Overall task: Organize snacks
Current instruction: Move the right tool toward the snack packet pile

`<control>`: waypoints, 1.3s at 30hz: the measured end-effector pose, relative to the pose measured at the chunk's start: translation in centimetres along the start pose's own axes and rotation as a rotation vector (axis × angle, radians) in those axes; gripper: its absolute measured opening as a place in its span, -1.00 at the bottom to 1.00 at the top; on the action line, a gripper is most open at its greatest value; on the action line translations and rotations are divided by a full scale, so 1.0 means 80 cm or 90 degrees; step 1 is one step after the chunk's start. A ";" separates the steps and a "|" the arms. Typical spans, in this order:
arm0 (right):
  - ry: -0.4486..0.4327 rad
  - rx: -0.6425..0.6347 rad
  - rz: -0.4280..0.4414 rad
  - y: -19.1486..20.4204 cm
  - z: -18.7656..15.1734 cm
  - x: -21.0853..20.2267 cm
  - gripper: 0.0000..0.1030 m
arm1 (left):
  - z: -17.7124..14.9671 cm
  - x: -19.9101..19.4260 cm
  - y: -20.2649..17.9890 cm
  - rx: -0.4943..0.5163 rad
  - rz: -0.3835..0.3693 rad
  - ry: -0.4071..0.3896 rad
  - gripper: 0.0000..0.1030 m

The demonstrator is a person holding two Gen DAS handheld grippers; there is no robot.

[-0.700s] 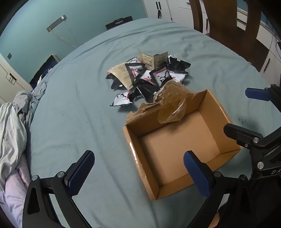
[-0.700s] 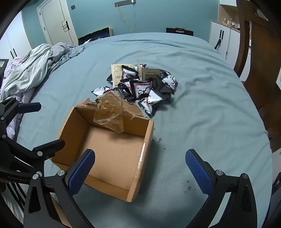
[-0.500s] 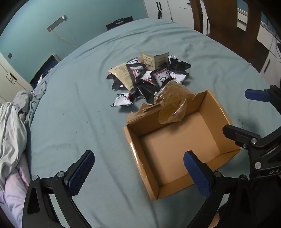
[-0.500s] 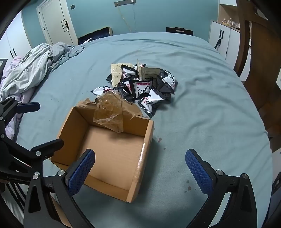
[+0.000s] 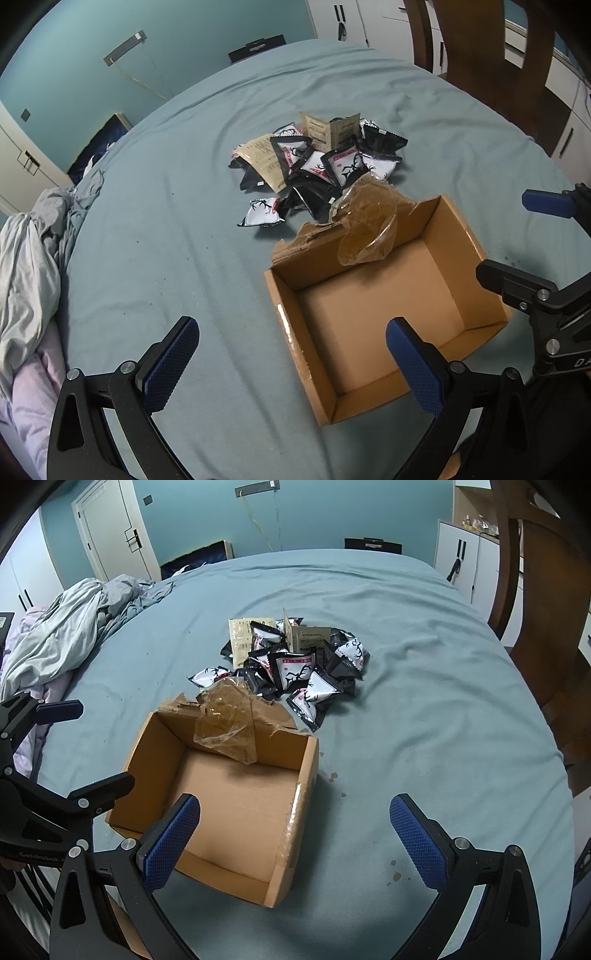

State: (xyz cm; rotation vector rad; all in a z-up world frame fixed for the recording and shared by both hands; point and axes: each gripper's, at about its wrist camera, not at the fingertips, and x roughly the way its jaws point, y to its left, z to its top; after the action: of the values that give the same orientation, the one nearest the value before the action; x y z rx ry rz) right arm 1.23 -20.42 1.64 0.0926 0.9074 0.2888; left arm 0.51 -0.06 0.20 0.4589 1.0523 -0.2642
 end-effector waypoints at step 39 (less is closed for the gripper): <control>-0.003 0.016 -0.070 -0.049 0.108 0.114 1.00 | 0.029 0.012 0.022 -0.053 -0.042 -0.004 1.00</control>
State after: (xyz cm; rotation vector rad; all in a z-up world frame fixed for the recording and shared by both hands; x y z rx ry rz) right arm 14.16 -21.22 -0.83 0.0659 0.9084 0.1755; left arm 3.49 0.40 0.76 0.3487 1.0697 -0.2784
